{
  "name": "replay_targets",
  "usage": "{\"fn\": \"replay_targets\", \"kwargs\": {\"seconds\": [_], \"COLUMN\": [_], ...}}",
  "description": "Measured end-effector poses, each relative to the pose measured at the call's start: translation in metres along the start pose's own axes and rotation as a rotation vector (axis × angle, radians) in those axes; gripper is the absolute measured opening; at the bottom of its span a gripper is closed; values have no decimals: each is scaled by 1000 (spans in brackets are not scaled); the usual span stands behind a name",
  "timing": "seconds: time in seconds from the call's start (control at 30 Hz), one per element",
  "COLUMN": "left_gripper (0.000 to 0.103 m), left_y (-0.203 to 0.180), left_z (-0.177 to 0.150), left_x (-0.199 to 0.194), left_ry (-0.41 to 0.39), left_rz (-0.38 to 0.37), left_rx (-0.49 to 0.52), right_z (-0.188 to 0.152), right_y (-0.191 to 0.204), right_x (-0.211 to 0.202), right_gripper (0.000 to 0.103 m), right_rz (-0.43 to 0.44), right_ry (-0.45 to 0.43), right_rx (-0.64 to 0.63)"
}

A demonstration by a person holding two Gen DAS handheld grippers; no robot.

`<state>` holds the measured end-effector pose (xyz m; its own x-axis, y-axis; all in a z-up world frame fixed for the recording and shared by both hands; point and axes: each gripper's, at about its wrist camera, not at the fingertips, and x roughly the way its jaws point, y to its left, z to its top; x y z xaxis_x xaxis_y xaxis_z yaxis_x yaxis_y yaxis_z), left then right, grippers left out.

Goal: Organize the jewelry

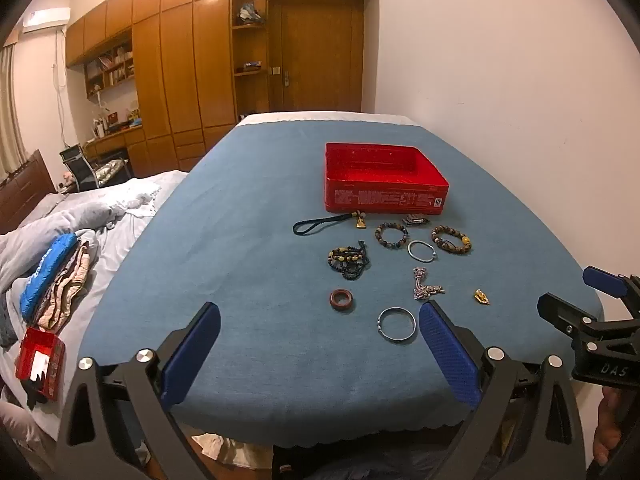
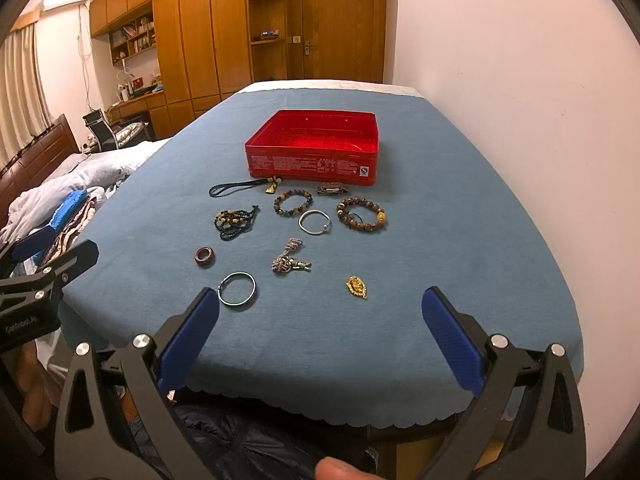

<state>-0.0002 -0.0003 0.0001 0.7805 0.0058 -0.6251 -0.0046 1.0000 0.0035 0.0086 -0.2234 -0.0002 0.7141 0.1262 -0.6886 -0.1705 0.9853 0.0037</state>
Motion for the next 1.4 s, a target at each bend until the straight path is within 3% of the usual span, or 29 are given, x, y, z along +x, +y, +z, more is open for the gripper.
{"fn": "replay_targets", "kwargs": {"seconds": [1.4], "left_gripper": [99], "left_y": [1], "left_z": [1], "left_x": [-4], "left_ry": [-2], "left_rz": [1], "left_rx": [-5], "right_z": [-1], "right_y": [4], "right_x": [0], "right_gripper": [100], "right_rz": [-3], "right_ry": [-3], "right_rx": [-13]}}
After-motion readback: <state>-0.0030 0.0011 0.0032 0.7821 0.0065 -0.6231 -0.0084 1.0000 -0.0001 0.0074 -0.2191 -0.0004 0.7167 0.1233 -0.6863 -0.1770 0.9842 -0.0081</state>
